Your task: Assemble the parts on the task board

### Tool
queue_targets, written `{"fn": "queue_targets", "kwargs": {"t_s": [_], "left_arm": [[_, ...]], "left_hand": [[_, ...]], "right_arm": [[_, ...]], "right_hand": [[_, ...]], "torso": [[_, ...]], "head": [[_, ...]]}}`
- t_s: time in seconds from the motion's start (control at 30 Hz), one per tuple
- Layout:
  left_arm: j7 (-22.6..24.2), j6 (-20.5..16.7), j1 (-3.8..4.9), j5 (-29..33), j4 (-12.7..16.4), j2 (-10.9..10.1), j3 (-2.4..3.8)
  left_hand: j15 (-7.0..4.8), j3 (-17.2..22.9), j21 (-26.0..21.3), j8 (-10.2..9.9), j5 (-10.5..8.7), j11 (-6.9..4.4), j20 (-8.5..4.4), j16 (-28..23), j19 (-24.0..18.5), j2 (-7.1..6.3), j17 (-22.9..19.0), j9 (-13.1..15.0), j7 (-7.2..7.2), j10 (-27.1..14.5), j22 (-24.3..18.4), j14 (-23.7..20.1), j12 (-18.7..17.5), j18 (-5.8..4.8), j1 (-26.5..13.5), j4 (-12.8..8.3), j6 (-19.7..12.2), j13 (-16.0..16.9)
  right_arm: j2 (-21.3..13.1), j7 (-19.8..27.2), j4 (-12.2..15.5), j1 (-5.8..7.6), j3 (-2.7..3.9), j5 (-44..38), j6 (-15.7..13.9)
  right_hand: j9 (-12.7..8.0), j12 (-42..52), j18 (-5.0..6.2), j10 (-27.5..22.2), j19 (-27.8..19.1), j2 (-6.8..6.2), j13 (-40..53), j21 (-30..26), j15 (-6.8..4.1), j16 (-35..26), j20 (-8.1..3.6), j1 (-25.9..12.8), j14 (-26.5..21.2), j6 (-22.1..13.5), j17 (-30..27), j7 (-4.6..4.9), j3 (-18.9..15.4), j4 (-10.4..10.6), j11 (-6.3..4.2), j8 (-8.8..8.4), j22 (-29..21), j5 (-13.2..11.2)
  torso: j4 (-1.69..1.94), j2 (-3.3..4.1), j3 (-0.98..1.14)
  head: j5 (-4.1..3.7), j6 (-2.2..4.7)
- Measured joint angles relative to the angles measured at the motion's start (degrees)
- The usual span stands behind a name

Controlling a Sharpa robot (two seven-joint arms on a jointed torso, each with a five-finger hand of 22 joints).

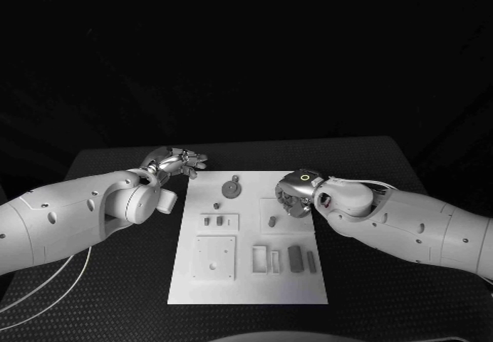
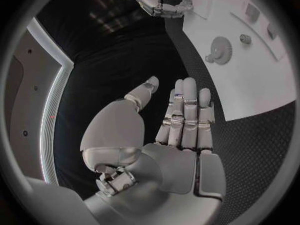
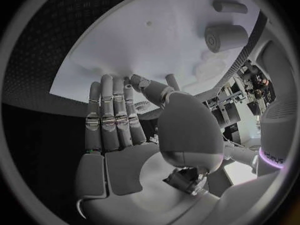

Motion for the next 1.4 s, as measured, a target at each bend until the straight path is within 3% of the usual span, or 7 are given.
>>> {"fn": "queue_targets", "kwargs": {"t_s": [0.2, 0.43, 1.07, 1.4], "left_arm": [[-0.14, 0.02, 0.00, 0.00, 0.03, 0.00, 0.00], [-0.33, 0.03, 0.00, 0.00, 0.03, -0.01, 0.00], [-0.53, 0.03, 0.00, -0.02, -0.14, 0.04, 0.00], [-0.58, 0.02, 0.00, -0.03, -0.45, 0.11, 0.00]], "left_hand": [[0.00, 0.00, 0.00, 0.00, 0.00, 0.00, 0.00, 0.00, 0.00, 0.00, 0.00, 0.00, 0.00, 0.00, 0.00, 0.00, 0.00, 0.00, 0.00, 0.00, 0.00, 0.00], [0.00, 0.00, 0.00, 0.23, 0.00, 0.00, 0.00, 0.00, 0.00, 0.22, 0.00, -0.05, 0.00, 0.00, 0.00, 0.00, 0.00, 0.00, 0.22, 0.00, 0.00, -0.01], [0.00, -0.16, -0.23, 0.22, 0.00, -0.01, -0.21, 0.00, 0.21, 0.22, 0.00, -0.05, 0.00, 0.00, 0.01, 0.00, 0.00, 0.00, 0.22, -0.16, 0.00, 0.03], [0.00, -0.16, -0.23, 0.22, 0.00, -0.01, -0.21, -0.23, 0.21, 0.22, 0.05, -0.10, 0.00, 0.00, 0.01, 0.00, 0.00, 0.00, 0.22, -0.16, 0.00, 0.03]], "right_arm": [[0.37, -0.97, -0.01, 0.06, -0.56, -2.19, -0.78], [0.40, -1.75, 0.20, -0.18, -0.73, -3.90, -1.67], [-0.72, -2.31, 1.49, -0.61, -0.91, -3.86, -3.34], [-1.49, -1.99, 2.24, -0.92, -0.05, -2.90, -3.27]], "right_hand": [[0.49, 0.63, 0.00, 0.95, 1.28, 0.93, 0.94, 0.57, -0.42, 0.88, -0.24, 1.67, 1.16, 1.30, 1.65, -0.45, 1.02, -1.18, -0.76, 0.55, 0.41, 0.00], [1.16, 1.66, 0.00, 2.26, 3.37, 0.83, 2.73, 1.55, -1.28, 1.65, -1.12, 1.89, 2.52, 2.92, 3.86, -1.33, 2.72, -1.06, -1.67, 1.16, 0.81, -0.01], [1.97, 1.91, 0.00, 2.87, 4.09, 0.82, 4.37, 2.00, -1.51, 1.65, -1.43, 1.88, 2.93, 3.56, 5.45, -1.57, 3.30, -0.93, -1.87, 1.33, 0.95, -0.06], [1.96, 1.91, 0.00, 2.89, 4.09, 0.82, 4.37, 2.00, -1.52, 1.65, -1.43, 1.88, 2.93, 3.57, 5.64, -1.58, 3.45, -1.09, -1.88, 1.32, 0.94, -0.07]], "torso": [[0.00, 0.00, -0.03], [0.03, -0.01, -0.02], [0.04, -0.02, -0.02], [0.03, -0.03, -0.03]], "head": [[-0.02, -0.08], [-0.05, -0.21], [-0.07, -0.18], [0.02, -0.06]]}}
